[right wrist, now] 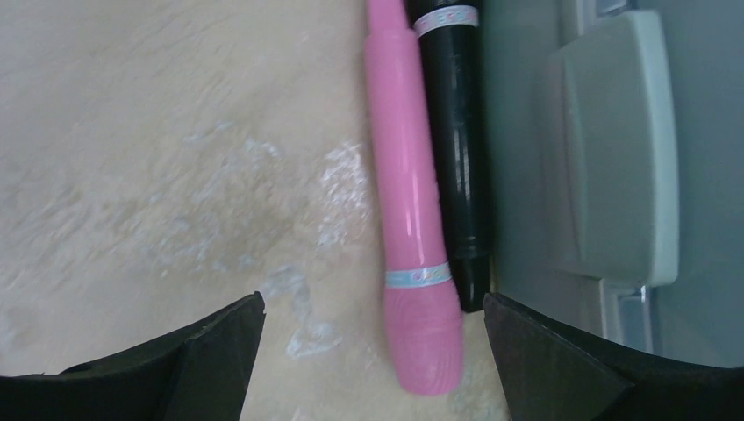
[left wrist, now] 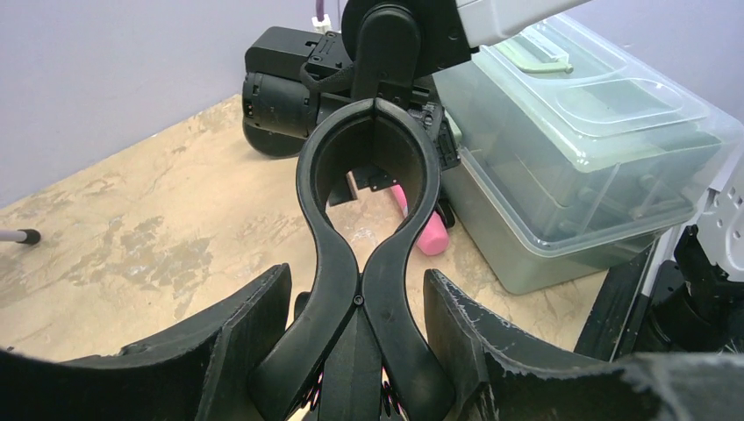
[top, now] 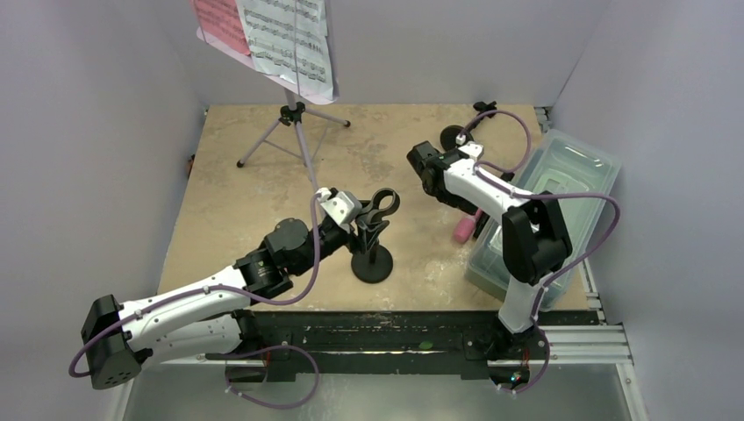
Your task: Set up the instrument practice props
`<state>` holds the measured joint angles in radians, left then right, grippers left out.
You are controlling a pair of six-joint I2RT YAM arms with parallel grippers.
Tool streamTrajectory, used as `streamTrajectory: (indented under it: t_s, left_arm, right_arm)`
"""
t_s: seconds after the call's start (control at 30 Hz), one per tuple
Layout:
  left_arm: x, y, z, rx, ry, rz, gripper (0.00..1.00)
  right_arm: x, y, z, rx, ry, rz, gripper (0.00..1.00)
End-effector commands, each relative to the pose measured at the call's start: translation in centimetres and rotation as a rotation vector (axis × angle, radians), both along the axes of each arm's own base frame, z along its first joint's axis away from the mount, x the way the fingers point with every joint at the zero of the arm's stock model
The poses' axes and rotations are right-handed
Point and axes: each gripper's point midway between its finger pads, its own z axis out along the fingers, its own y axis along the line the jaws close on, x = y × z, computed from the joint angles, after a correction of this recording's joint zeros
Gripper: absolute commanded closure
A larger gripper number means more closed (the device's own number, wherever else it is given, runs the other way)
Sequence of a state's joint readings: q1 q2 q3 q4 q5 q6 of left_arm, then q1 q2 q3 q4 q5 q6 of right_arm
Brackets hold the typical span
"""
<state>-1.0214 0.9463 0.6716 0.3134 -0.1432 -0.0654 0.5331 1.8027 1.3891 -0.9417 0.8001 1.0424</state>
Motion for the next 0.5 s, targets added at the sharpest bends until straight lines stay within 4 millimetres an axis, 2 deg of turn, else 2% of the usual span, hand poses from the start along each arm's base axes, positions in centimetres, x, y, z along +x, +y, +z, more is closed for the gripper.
streamTrajectory:
  t_s: [0.0,0.07,0.2,0.33,0.47]
  left_arm:
    - [0.7,0.4,1.1,-0.023,0.009,0.055,1.0]
    - [1.2,0.7,1.4,-0.035,0.038,0.091,0.97]
    - [1.4,0.8,1.7,-0.04,0.098,0.12,0.78]
    - [1.4,0.5,1.5,0.01,0.108,0.107,0.53]
    - [1.7,1.4,1.6,0.036,0.119,0.152,0.26]
  right_arm:
    - [0.5,-3.5,1.3,-0.102,-0.016,-0.103,0.01]
    - [0.8,-3.8,0.5,-0.092,0.007,-0.116,0.01]
    - [1.3,-4.1,-0.1,-0.115,0.033,-0.148,0.02]
    - [1.0,-4.4,-1.2,-0.134,0.079,-0.189,0.01]
    - [0.3,-4.6,-2.8,-0.11,0.123,-0.22,0.02]
